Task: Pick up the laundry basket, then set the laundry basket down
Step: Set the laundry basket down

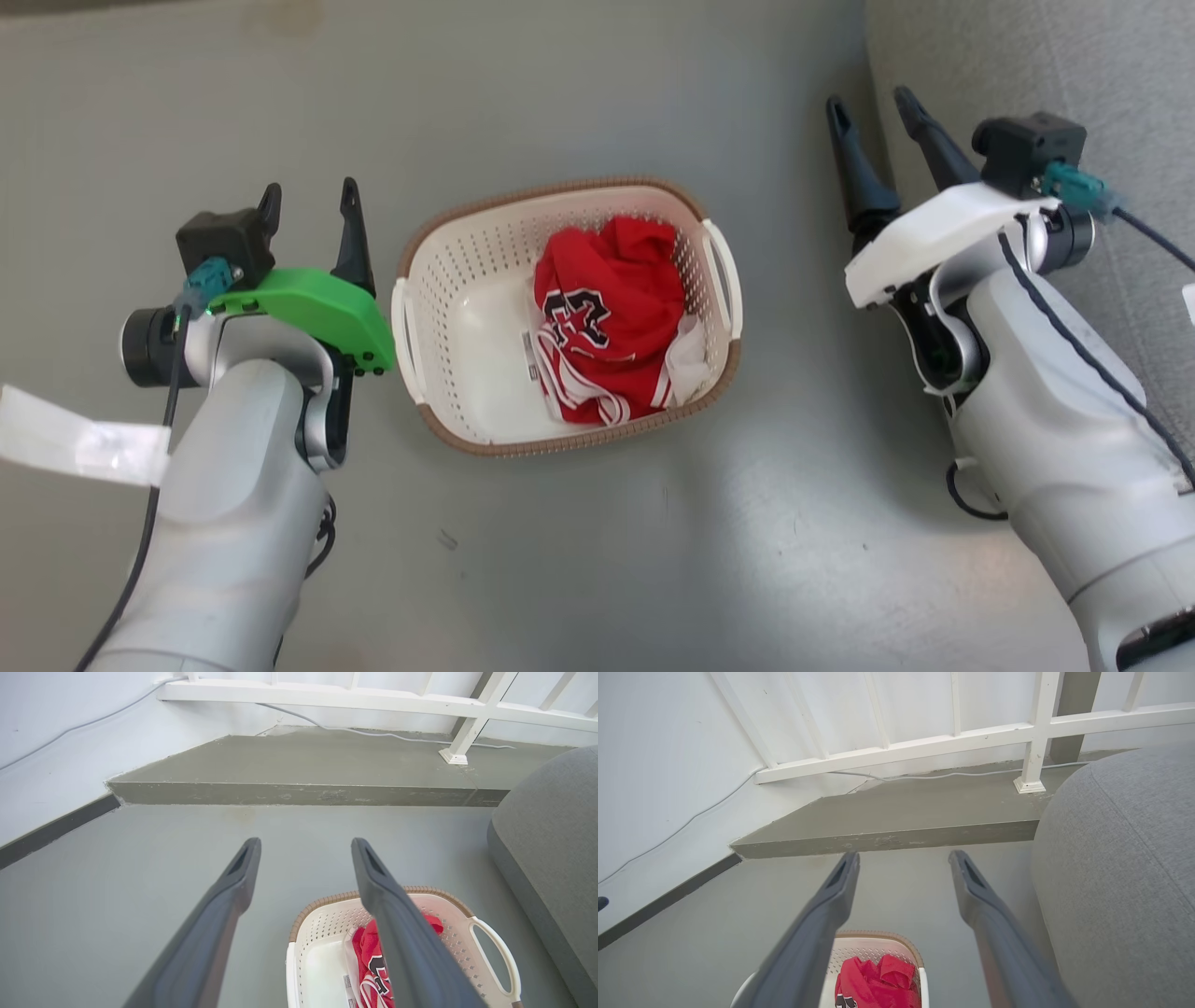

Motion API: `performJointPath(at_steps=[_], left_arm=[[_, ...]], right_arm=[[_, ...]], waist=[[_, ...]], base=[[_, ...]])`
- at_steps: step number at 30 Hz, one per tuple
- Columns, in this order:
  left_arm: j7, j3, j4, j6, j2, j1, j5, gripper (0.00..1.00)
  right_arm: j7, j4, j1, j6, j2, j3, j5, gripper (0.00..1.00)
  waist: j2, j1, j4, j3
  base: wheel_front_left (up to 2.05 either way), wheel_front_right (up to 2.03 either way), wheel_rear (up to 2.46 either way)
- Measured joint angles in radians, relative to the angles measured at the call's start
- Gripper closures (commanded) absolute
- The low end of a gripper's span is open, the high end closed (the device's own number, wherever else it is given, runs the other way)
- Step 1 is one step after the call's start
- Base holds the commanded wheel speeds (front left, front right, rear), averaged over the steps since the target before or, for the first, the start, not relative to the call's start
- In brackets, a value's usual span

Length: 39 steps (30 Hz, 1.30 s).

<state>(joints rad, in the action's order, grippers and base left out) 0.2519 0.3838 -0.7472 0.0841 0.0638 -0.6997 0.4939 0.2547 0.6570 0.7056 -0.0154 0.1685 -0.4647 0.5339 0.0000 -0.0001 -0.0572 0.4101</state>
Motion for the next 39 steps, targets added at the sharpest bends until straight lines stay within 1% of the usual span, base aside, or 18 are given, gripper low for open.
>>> performJointPath(at_steps=[3, 6, 7, 8, 9, 14, 25, 35, 39], left_arm=[[0.000, -0.019, 0.055, 0.004, 0.003, 0.040, -0.027, 0.00], [0.000, -0.031, 0.111, 0.005, 0.002, 0.077, -0.044, 0.00], [0.000, -0.031, 0.111, 0.005, 0.002, 0.077, -0.044, 0.00], [0.000, -0.037, 0.147, 0.010, 0.002, 0.101, -0.065, 0.00], [0.000, -0.037, 0.147, 0.010, 0.002, 0.101, -0.065, 0.00], [0.000, -0.062, 0.233, 0.013, 0.002, 0.168, -0.102, 0.00], [0.000, -0.075, 0.384, 0.023, 0.001, 0.306, -0.169, 0.00], [0.000, -0.086, 0.471, 0.023, 0.001, 0.447, -0.209, 0.00], [0.000, -0.086, 0.487, 0.024, 0.001, 0.500, -0.210, 0.00]], right_arm=[[0.000, -0.040, -0.039, 0.002, -0.002, 0.022, -0.021, 0.00], [0.000, -0.080, -0.079, 0.014, -0.002, 0.048, -0.047, 0.00], [0.000, -0.080, -0.079, 0.014, -0.002, 0.048, -0.047, 0.00], [0.000, -0.105, -0.104, 0.016, -0.003, 0.063, -0.058, 0.00], [0.000, -0.105, -0.104, 0.016, -0.003, 0.063, -0.058, 0.00], [0.000, -0.168, -0.160, 0.017, -0.008, 0.091, -0.095, 0.00], [0.000, -0.272, -0.292, 0.026, -0.013, 0.143, -0.154, 0.00], [0.000, -0.329, -0.418, 0.026, -0.020, 0.170, -0.184, 0.00], [0.000, -0.340, -0.471, 0.035, -0.019, 0.178, -0.192, 0.00]], waist=[[0.0000, 0.0000, -0.002, -0.033], [0.0000, 0.0000, -0.003, -0.065], [0.0000, 0.0000, -0.003, -0.065], [0.0000, 0.0000, -0.004, -0.086], [0.0000, 0.0000, -0.004, -0.086], [0.0000, 0.0000, -0.006, -0.135], [0.0000, 0.0000, -0.007, -0.237], [0.0000, 0.0000, -0.001, -0.323], [0.0000, 0.0000, 0.000, -0.350]], base=[[0.00, 0.00, 0.00], [0.00, 0.00, 0.00], [0.00, 0.00, 0.00], [0.00, 0.00, 0.00], [0.00, 0.00, 0.00], [0.00, 0.00, 0.00], [0.00, 0.00, 0.00], [0.00, 0.00, 0.00], [0.00, 0.00, 0.00]])
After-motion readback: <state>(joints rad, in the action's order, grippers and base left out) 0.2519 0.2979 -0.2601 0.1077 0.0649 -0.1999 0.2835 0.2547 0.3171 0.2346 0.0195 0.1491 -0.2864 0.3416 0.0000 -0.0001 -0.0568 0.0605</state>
